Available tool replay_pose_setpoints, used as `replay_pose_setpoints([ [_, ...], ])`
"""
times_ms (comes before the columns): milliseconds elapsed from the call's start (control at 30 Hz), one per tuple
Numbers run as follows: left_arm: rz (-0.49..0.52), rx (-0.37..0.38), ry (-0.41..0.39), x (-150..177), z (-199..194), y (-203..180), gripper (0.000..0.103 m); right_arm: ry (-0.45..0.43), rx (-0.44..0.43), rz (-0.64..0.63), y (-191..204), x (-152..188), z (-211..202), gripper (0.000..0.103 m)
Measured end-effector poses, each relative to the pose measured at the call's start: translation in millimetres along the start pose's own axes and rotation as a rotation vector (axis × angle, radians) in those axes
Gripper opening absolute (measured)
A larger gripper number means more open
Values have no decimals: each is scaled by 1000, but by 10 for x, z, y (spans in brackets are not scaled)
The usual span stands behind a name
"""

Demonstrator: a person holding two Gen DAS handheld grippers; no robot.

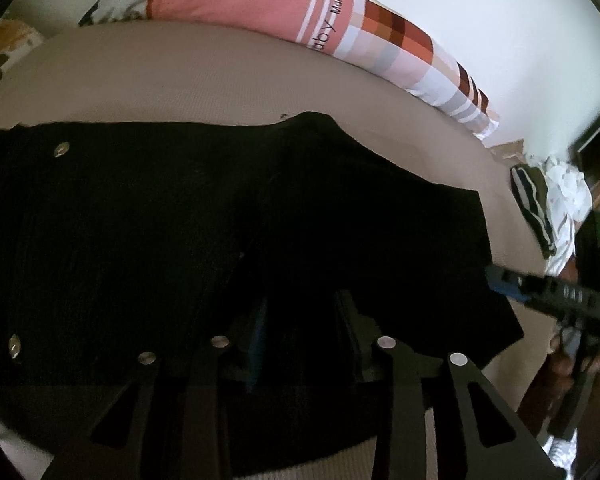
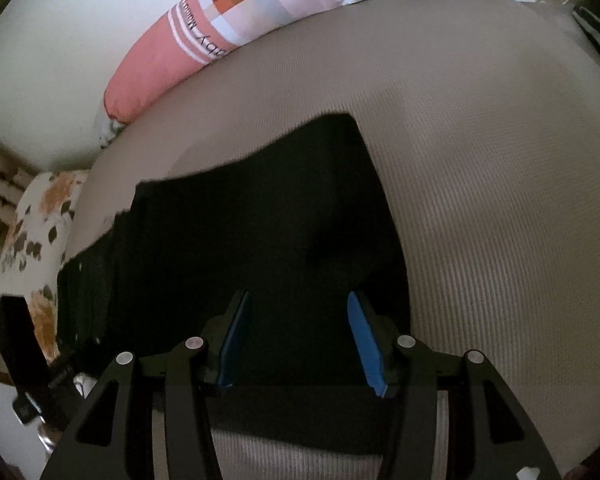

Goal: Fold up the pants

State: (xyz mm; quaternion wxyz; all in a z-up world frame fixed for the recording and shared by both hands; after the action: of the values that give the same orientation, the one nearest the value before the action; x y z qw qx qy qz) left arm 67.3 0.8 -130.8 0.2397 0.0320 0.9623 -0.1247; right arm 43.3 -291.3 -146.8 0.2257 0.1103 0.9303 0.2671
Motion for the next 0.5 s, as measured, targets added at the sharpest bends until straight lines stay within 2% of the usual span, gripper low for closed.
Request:
replay_pose_setpoints([
  [33, -5, -3, -2, 7, -31, 17, 40, 6, 2, -1, 16, 40, -16, 48],
  [67, -10, -11, -10, 13, -85, 47, 44, 11, 4, 0, 37, 98, -45, 48],
  [100, -11, -23, -19, 14, -134, 79, 53, 14, 3, -2, 59, 136, -68, 48],
  [167, -13, -63, -45, 6, -259, 169, 59, 26, 12, -14, 93, 185, -86, 48],
  [367, -55, -128, -108, -118, -692, 626, 59, 44, 28, -49, 195, 295, -130, 48],
  [500, -76, -188, -127, -217, -923, 1019, 64, 43, 21, -75, 301, 265, -118, 49],
])
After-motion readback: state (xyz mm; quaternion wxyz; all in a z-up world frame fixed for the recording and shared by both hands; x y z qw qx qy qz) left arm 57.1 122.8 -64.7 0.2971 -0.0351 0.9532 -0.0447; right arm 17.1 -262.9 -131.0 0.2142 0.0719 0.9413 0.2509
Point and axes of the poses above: each gripper's, at about its wrist camera, not at the fingertips, and z roughly the way its jaws point, y to its left, x to its underside, the point moved 4 cm from there along z, roughly the way its jaws point, and after that the axes turned 10 degrees about -x, right-handed, at the moved point
